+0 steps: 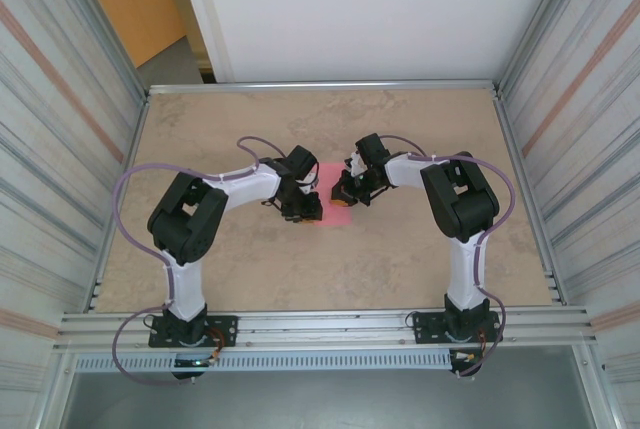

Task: Fold a paper plane with a square sheet of paper (pick it up from the middle)
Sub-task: Fold the triangle a second time at the center of the table.

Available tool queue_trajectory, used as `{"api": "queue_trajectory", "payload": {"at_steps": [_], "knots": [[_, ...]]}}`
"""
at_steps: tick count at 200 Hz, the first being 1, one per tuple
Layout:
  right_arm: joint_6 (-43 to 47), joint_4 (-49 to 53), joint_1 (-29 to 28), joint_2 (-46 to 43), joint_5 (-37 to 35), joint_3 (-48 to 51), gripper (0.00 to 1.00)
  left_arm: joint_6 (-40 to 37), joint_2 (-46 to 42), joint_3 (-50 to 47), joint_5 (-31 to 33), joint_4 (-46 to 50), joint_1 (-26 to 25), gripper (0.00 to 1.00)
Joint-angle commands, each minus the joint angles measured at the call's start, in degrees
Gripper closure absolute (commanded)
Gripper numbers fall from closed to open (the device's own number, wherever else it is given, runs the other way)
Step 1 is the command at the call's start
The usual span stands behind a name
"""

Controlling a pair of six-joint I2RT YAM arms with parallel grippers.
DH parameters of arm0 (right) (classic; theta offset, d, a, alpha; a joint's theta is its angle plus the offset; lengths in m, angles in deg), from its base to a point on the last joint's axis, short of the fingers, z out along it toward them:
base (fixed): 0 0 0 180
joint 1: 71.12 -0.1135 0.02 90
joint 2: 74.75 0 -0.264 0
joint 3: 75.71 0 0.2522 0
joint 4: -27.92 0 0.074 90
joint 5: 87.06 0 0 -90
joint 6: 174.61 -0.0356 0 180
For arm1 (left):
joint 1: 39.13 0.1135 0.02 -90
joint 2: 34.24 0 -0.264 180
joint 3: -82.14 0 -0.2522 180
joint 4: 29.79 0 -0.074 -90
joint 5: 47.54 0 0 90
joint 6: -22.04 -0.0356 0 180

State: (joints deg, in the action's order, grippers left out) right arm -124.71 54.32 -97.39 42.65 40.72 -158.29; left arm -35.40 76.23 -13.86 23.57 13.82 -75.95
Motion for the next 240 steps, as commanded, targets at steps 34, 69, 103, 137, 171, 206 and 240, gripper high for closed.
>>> {"api": "queue_trajectory", "payload": {"at_steps": [34,69,103,137,171,206,240], "knots": [[-0.9,5.5,-0.6,2.7,-4.5,0.0,0.91,-1.3,2.6,-0.2,1.4,2.8,-0.2,0.84],[1.1,5.3,-0.6,1.1,-1.7,-3.1,0.89,-1.4,2.4,-0.7,1.1,2.3,0.3,0.86],[3.3,5.6,-1.8,-0.2,0.1,-5.2,0.89,-1.3,2.6,-0.9,1.0,2.1,0.4,0.88],[3.9,5.6,-3.2,-1.5,0.0,-5.1,0.9,-1.1,3.1,-0.9,0.9,2.1,0.4,0.89],[3.7,5.4,-3.9,-1.0,-0.2,-3.2,0.92,-0.9,3.1,-1.2,1.0,2.0,0.4,0.9],[3.4,5.1,-4.8,-0.1,-1.0,-2.1,0.93,-0.7,3.2,-1.4,1.1,1.9,0.4,0.9],[2.8,5.0,-4.8,1.2,-2.9,-1.9,0.94,-0.4,3.3,-1.4,1.1,1.9,0.4,0.91]]}}
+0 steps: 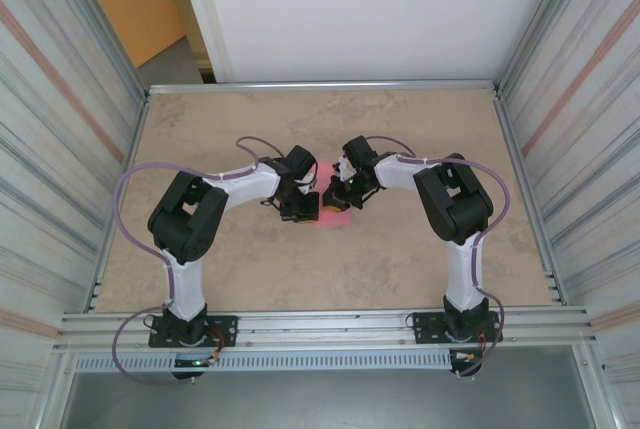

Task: Fold a paper plane with a square sheet of paper (pick it up from the middle)
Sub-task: Fold the triangle a second time at the center of the table.

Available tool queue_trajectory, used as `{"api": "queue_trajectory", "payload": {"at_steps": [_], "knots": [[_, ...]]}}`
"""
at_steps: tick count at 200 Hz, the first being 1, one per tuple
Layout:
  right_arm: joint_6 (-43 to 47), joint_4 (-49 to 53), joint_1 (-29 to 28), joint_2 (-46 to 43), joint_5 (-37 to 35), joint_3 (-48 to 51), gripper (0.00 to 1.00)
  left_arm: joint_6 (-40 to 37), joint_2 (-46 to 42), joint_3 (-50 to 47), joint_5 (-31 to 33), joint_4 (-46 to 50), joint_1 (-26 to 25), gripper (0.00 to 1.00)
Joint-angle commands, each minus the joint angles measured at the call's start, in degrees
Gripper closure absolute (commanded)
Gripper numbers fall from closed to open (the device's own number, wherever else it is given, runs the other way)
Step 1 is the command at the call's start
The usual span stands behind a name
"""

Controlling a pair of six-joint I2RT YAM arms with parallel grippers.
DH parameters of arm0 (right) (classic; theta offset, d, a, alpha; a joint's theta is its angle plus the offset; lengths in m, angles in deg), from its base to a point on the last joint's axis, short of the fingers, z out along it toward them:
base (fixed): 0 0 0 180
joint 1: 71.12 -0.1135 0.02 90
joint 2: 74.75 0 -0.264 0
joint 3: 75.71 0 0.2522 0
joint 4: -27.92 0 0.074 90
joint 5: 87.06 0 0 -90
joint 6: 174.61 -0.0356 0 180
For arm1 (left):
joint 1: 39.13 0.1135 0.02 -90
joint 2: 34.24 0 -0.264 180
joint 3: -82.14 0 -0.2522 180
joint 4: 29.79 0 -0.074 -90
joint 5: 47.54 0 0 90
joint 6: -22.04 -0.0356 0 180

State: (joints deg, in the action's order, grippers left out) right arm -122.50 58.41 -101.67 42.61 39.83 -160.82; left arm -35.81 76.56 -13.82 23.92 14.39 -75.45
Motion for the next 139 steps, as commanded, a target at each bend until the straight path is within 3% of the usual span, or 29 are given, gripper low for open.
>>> {"api": "queue_trajectory", "payload": {"at_steps": [1,62,112,139], "knots": [[0.5,0.9,-0.5,1.3,-2.1,0.7,0.94,0.0,3.1,-1.4,0.7,1.4,-0.1,0.91],[-2.8,-1.4,0.1,2.4,-5.1,4.3,0.96,1.1,2.3,-1.5,0.8,1.2,0.1,0.93],[-3.4,-1.6,0.9,2.3,-6.0,7.2,0.97,4.2,-6.8,-2.2,3.2,-0.8,0.4,0.91],[-3.4,-1.5,1.2,2.3,-5.9,7.5,0.97,5.8,-9.8,-5.2,0.2,-6.3,0.4,0.91]]}}
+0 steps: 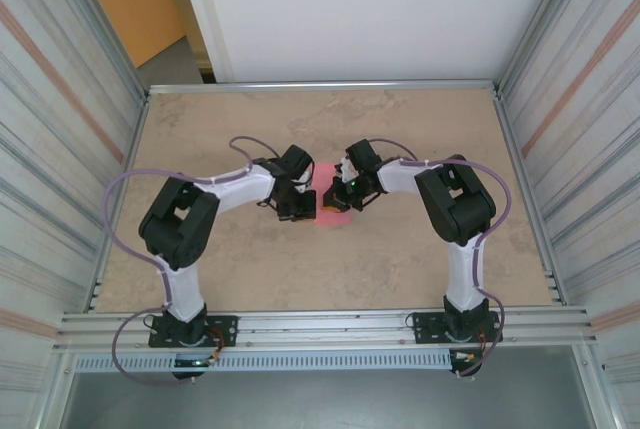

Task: Fold a paper plane with a square sheet of paper (pick it up from the middle)
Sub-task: Fold the triangle a second time at the center of the table.

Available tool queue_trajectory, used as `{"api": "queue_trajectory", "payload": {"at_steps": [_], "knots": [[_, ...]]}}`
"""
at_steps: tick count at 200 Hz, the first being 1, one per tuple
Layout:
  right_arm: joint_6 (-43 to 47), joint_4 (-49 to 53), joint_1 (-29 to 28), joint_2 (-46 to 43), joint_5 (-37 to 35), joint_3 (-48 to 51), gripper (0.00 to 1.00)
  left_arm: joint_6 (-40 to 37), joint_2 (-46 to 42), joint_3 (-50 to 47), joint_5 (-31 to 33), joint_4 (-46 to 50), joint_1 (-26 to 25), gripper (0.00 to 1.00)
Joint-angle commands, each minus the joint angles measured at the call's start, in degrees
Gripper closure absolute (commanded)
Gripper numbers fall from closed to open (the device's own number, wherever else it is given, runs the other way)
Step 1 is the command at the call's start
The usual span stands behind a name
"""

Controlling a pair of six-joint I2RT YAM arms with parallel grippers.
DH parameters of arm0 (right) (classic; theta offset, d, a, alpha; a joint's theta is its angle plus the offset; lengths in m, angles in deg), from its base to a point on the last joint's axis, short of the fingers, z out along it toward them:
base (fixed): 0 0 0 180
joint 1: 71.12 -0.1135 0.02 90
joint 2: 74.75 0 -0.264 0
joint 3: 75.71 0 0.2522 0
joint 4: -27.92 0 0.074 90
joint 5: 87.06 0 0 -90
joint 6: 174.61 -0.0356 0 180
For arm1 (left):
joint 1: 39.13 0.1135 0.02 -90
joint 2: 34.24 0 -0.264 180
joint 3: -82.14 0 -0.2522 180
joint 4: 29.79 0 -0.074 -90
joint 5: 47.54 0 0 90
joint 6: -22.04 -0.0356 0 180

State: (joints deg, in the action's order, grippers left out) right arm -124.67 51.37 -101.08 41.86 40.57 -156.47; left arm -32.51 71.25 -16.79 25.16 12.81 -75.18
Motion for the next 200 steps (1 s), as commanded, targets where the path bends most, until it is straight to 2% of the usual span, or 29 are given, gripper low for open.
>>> {"api": "queue_trajectory", "payload": {"at_steps": [1,30,55,114,200], "knots": [[-1.2,5.5,0.6,3.0,-6.6,3.1,0.97,2.6,-4.5,-2.2,-1.3,-5.0,0.1,0.92],[-1.4,5.5,0.6,3.3,-6.5,2.9,0.98,4.6,-3.3,-3.9,-7.2,-10.1,0.0,0.94],[-1.6,5.8,0.6,3.4,-6.6,2.9,0.98,5.8,-1.3,-4.2,-9.5,-12.5,0.0,0.98],[-1.5,6.1,0.9,3.4,-6.3,2.8,0.98,5.9,3.0,-4.4,-9.2,-11.8,1.2,1.0],[-1.1,6.6,1.1,3.6,-6.0,2.7,0.98,4.1,3.6,-3.3,-9.8,-11.3,1.8,1.0]]}}
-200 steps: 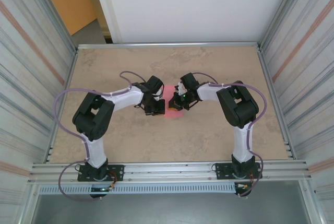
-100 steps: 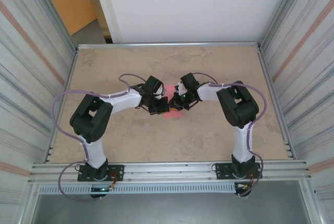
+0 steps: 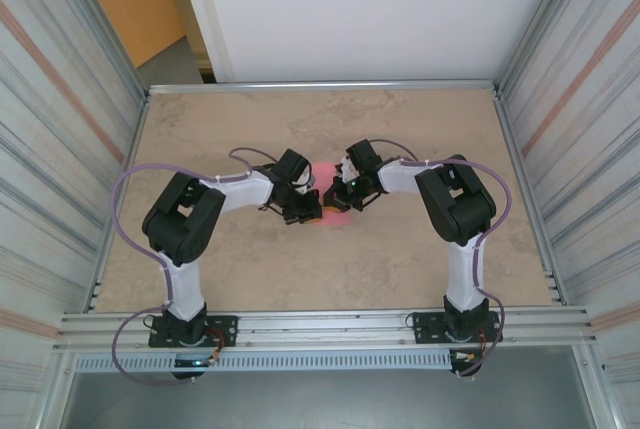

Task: Fold a paper plane with a square sheet of paper (pick it up from the middle)
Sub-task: Fold the triangle a second time at the center of the table.

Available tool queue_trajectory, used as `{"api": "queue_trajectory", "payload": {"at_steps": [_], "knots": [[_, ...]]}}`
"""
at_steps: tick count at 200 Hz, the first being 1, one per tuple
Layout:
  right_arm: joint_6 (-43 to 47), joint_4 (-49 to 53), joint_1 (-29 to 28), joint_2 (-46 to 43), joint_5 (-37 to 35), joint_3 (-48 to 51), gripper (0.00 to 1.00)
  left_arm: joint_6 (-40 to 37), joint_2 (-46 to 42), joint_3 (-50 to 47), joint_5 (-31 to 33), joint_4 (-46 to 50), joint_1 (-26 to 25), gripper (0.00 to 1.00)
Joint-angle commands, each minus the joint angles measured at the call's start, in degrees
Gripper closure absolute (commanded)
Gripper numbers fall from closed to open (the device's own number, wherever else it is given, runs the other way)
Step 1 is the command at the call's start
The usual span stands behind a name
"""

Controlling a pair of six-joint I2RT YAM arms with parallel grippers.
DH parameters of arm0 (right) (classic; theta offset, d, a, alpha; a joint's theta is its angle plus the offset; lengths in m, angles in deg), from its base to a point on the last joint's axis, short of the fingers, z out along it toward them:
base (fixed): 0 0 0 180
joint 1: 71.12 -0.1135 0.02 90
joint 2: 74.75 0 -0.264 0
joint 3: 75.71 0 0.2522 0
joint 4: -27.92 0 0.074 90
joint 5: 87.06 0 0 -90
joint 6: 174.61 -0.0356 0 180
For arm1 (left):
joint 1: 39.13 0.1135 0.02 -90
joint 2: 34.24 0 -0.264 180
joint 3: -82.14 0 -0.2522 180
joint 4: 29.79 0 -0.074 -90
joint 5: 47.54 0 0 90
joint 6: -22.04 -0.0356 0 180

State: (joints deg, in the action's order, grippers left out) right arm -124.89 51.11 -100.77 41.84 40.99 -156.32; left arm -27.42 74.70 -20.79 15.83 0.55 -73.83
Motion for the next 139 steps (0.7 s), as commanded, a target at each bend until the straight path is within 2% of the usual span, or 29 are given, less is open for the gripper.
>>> {"api": "queue_trajectory", "payload": {"at_steps": [1,55,84,139], "knots": [[-0.9,6.9,0.8,3.6,-6.4,2.5,0.98,-1.0,0.2,0.8,-0.5,1.0,0.4,1.0],[-0.9,6.9,1.0,4.0,-6.0,2.7,0.98,-0.7,2.3,2.0,-2.3,-0.6,0.3,1.0],[-0.9,7.0,1.1,4.2,-6.1,2.9,0.98,-1.0,1.8,1.2,-1.3,1.0,0.7,1.0],[-0.8,7.4,1.2,5.0,-6.5,3.1,0.99,-0.6,-1.2,-7.8,-2.2,2.3,2.2,1.0]]}}
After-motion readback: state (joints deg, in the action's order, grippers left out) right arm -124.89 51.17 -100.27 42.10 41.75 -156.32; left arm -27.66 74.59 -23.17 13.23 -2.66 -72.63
